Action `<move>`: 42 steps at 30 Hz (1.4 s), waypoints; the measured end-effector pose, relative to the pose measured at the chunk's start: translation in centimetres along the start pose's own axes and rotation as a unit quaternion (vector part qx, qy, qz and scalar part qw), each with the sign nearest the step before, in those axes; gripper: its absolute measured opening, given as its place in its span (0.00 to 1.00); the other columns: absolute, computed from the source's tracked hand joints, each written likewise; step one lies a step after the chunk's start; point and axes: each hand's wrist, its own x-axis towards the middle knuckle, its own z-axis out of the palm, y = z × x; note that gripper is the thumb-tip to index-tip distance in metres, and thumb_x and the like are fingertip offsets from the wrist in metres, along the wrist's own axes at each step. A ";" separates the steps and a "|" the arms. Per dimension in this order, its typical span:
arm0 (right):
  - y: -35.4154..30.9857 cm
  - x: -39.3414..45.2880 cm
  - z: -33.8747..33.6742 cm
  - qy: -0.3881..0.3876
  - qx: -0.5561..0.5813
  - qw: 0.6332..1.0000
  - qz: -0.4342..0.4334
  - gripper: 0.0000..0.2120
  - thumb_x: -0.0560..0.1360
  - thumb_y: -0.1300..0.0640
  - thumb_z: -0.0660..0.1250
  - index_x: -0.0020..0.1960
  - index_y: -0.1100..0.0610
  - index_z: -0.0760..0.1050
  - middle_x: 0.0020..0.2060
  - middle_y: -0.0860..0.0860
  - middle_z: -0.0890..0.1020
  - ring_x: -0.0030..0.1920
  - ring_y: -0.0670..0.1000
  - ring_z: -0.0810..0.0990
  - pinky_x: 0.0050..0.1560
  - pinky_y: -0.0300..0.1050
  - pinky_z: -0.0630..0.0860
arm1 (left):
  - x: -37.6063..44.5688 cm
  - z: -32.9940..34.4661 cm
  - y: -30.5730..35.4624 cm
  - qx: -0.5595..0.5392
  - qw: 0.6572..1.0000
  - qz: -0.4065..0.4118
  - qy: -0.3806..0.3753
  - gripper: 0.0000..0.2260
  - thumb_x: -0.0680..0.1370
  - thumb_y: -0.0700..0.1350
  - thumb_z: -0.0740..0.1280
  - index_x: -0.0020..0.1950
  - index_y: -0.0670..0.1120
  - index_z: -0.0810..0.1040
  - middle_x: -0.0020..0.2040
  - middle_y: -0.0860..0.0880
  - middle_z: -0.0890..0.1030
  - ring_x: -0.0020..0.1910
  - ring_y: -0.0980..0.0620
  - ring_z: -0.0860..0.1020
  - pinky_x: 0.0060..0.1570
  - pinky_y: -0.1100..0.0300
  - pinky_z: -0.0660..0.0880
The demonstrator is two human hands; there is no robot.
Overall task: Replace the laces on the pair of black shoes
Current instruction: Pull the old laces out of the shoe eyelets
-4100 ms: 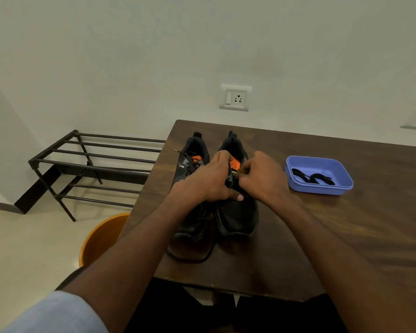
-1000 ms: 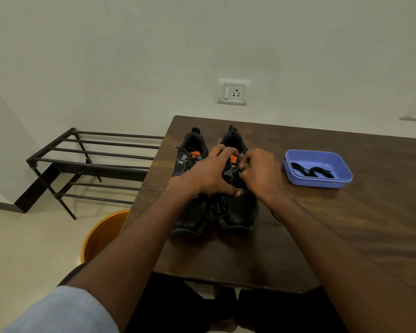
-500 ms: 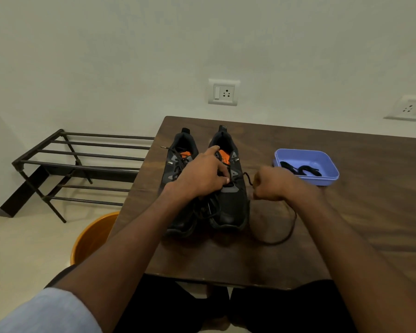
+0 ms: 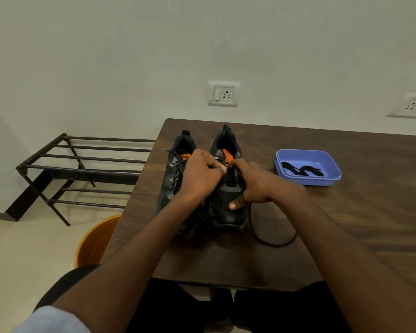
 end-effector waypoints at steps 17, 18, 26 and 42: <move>-0.4 0.0 0.3 0.001 -0.005 1.000 -0.018 0.66 0.65 0.48 0.84 0.83 0.41 0.37 0.81 0.55 0.60 0.76 0.62 0.67 0.71 0.63 0.72 | 0.6 0.1 0.7 0.150 0.987 0.046 -0.018 0.09 0.77 0.47 0.72 0.38 0.57 0.83 0.38 0.58 0.83 0.45 0.57 0.80 0.61 0.44 0.71; -0.4 0.1 0.3 0.002 -0.001 1.000 -0.020 0.66 0.65 0.49 0.85 0.83 0.40 0.37 0.80 0.55 0.60 0.75 0.62 0.68 0.71 0.63 0.72 | 0.6 0.1 0.8 0.089 0.996 0.032 -0.003 0.11 0.78 0.45 0.72 0.37 0.57 0.82 0.38 0.58 0.83 0.44 0.58 0.81 0.58 0.45 0.75; -0.5 0.1 0.5 0.002 0.003 1.000 -0.023 0.66 0.64 0.48 0.85 0.83 0.40 0.39 0.79 0.53 0.63 0.74 0.61 0.70 0.70 0.63 0.73 | 0.8 -0.3 1.1 0.153 0.983 0.082 -0.056 0.04 0.78 0.46 0.74 0.49 0.52 0.80 0.44 0.54 0.82 0.42 0.57 0.80 0.45 0.58 0.80; -0.9 0.2 0.0 -0.003 0.002 1.000 0.006 0.66 0.66 0.46 0.83 0.83 0.46 0.35 0.79 0.59 0.61 0.77 0.63 0.63 0.75 0.64 0.66 | 0.0 -2.0 3.5 -0.215 0.976 -0.022 0.023 0.03 0.85 0.39 0.61 0.54 0.42 0.74 0.44 0.43 0.82 0.31 0.59 0.78 0.29 0.65 0.72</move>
